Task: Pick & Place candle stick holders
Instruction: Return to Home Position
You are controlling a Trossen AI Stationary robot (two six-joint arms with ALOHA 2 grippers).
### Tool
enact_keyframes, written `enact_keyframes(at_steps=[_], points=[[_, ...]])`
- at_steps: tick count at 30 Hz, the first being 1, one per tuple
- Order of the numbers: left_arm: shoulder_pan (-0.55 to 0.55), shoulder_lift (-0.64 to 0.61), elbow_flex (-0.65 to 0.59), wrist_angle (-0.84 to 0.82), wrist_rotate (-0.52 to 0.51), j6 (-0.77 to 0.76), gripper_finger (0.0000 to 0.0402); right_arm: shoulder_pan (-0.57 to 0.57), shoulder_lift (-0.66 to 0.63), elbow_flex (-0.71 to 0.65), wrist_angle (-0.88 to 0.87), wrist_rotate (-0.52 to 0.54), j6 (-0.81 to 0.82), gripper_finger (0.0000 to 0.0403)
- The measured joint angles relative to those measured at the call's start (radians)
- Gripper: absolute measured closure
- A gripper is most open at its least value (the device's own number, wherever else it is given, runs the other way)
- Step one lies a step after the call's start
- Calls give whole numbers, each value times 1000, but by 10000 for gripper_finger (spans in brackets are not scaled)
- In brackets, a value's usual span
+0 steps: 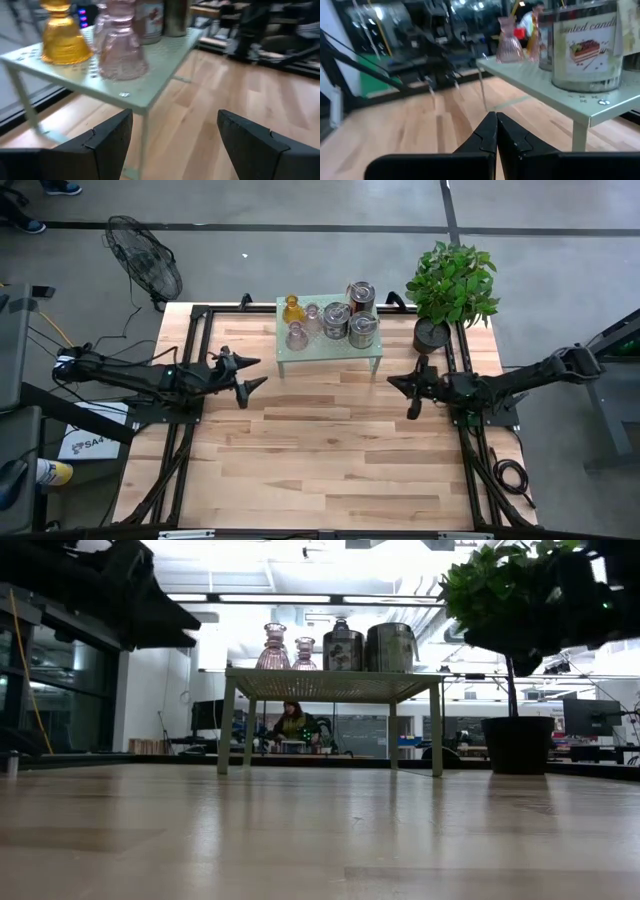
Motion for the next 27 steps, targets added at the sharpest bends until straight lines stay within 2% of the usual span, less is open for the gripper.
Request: enact_keyframes(at_steps=[2, 5, 8, 11, 19, 27], points=[[1, -29, -14, 15, 39, 24, 114, -21, -52, -40, 27, -43, -1, 403], [1, -64, -38, 52, 102, 62, 114, -55, -122, -32, -64, -117, -11, 403], [1, -101, -75, 80, 111, 70, 114, -97, -175, -28, -102, -214, -48, 403], [1, -160, -137, 116, 95, 70, 114, -141, -232, -28, -152, -258, -53, 403], [1, -368, -283, 148, 114, 58, 114, -185, -382, -28, -376, -263, -33, 403], [1, -521, -297, 27, 134, 79, 114, -184, -520, -28, -505, -234, -49, 403]])
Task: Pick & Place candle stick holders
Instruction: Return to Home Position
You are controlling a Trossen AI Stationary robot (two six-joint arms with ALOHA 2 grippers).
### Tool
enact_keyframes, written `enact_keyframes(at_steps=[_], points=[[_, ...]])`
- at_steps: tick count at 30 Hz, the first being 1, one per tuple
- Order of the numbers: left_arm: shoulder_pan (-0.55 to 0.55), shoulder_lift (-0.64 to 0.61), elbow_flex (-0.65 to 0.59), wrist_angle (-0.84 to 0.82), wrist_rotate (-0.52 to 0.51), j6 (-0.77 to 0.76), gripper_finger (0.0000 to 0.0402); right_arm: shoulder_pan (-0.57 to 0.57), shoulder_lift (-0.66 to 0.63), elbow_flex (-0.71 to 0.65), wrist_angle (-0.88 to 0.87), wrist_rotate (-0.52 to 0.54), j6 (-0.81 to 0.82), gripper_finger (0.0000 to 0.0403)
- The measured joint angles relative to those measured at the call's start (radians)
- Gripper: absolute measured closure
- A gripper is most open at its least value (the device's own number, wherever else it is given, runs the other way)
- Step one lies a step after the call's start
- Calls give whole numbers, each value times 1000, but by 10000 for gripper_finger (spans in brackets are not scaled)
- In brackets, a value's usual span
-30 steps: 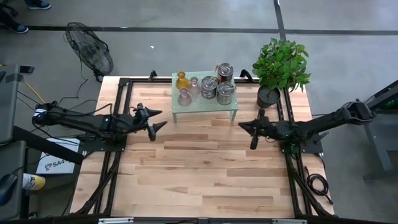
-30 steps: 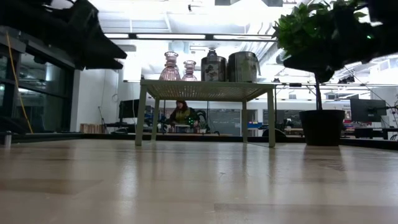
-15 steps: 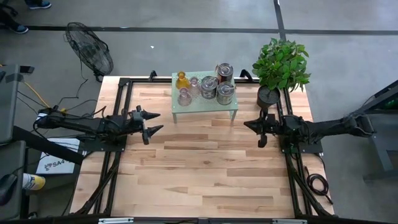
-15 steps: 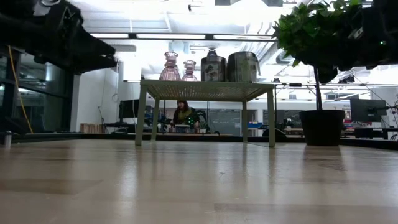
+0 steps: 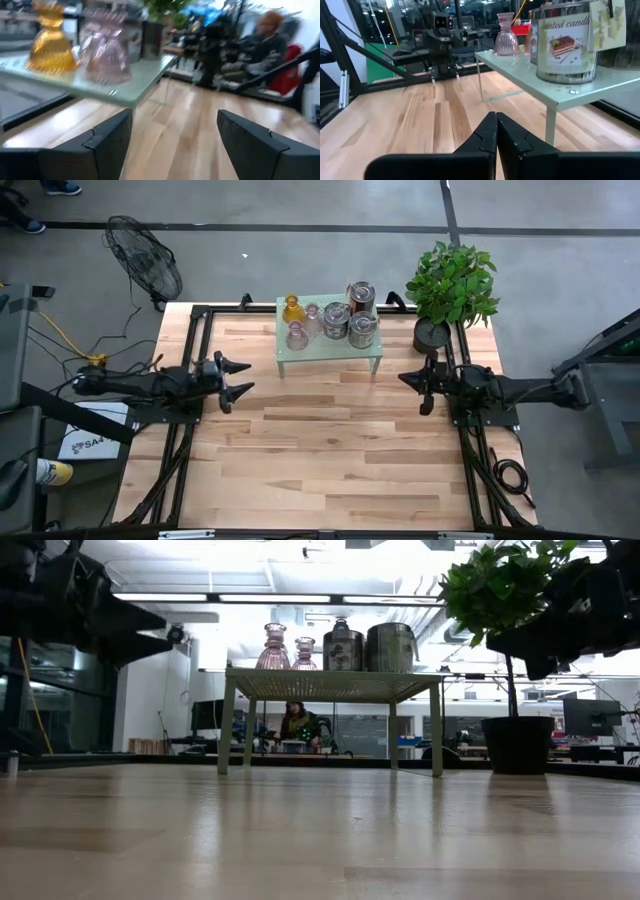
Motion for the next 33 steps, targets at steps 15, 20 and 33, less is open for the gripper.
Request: enact_keyframes(at_steps=[15, 20, 33], points=[[1, -11, -3, -27, 285, 127, 114, 0, -95, -12, -56, -109, 7, 402], [1, -12, -4, -26, 276, 137, 114, 0, -95, -12, -52, -91, 55, 402], [1, -12, -4, -24, 255, 163, 114, 0, -95, -12, -49, -90, 105, 398]])
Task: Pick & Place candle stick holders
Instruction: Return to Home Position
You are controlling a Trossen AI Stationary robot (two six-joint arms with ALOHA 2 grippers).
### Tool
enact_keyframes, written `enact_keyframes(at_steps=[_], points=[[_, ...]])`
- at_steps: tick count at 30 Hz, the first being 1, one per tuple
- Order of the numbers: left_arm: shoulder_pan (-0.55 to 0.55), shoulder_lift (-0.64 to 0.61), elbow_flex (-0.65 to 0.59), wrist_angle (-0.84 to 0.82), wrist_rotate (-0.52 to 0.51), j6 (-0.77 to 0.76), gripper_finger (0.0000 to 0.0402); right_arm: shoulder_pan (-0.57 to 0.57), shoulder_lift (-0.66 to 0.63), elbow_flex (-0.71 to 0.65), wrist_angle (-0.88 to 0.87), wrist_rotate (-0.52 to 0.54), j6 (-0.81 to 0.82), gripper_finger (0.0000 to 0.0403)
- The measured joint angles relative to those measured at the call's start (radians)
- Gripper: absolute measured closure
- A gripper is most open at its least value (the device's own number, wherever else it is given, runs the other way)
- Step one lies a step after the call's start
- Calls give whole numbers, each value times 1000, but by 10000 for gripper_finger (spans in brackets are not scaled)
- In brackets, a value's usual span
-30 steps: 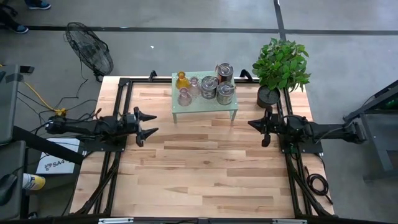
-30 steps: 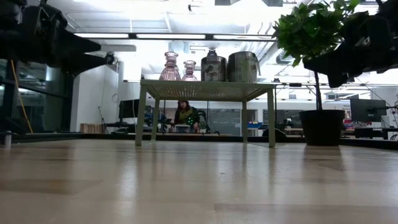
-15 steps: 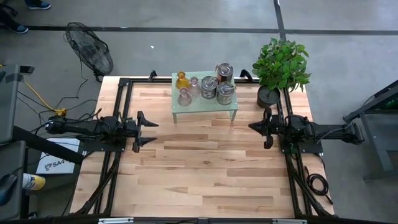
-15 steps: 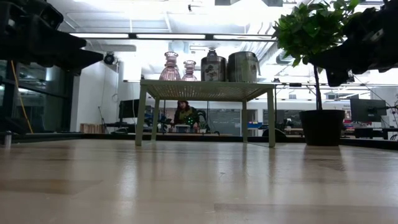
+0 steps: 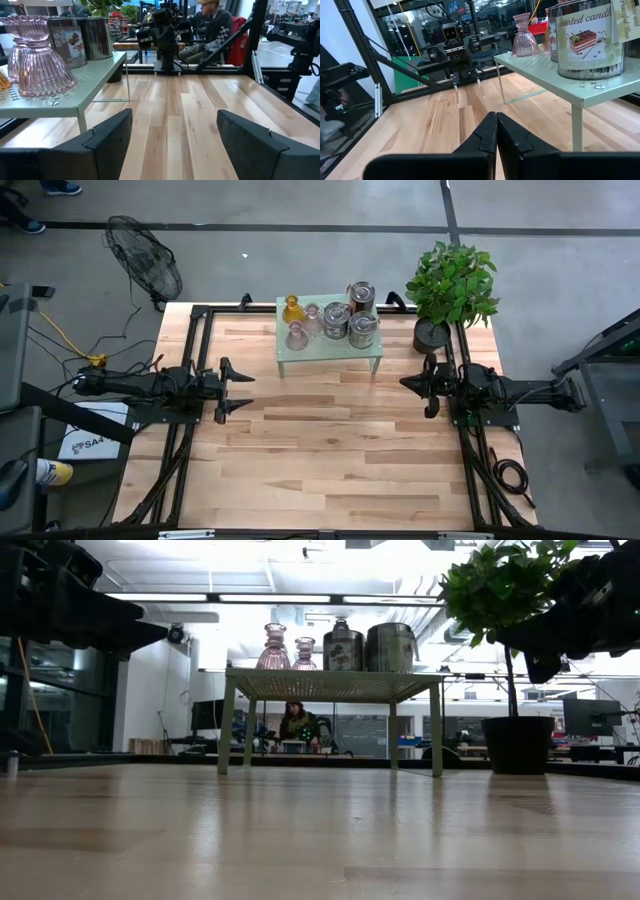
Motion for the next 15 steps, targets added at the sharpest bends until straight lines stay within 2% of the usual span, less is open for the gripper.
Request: enact_keyframes(at_steps=[15], points=[[0, 0, 0, 0, 0, -1, 114, 0, 0, 0, 0, 0, 0, 396]])
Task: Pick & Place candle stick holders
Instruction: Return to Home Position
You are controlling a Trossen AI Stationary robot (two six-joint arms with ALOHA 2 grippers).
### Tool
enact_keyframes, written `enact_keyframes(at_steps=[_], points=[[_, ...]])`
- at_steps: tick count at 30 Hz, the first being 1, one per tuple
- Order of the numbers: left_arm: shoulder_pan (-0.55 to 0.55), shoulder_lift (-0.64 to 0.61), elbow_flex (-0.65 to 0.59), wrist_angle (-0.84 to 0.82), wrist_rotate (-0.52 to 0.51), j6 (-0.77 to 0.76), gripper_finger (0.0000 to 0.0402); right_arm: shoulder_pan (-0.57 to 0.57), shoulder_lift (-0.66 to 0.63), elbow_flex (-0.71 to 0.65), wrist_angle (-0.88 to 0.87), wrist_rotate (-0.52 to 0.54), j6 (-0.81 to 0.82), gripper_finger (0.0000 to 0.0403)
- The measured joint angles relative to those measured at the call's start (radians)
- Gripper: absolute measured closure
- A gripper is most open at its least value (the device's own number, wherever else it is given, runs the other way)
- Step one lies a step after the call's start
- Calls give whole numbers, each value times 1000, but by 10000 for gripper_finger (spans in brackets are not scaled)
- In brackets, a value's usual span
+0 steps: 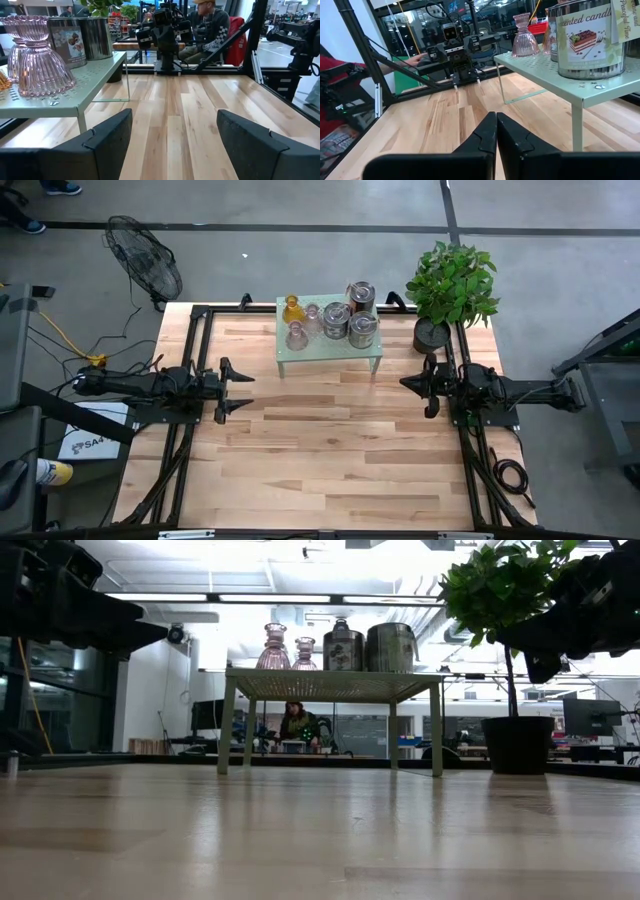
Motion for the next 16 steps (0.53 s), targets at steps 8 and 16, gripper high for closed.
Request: enact_keyframes(at_steps=[8, 16], points=[[0, 0, 0, 0, 0, 0, 114, 0, 0, 0, 0, 0, 0, 397], [0, 0, 0, 0, 1, 0, 114, 0, 0, 0, 0, 0, 0, 402]])
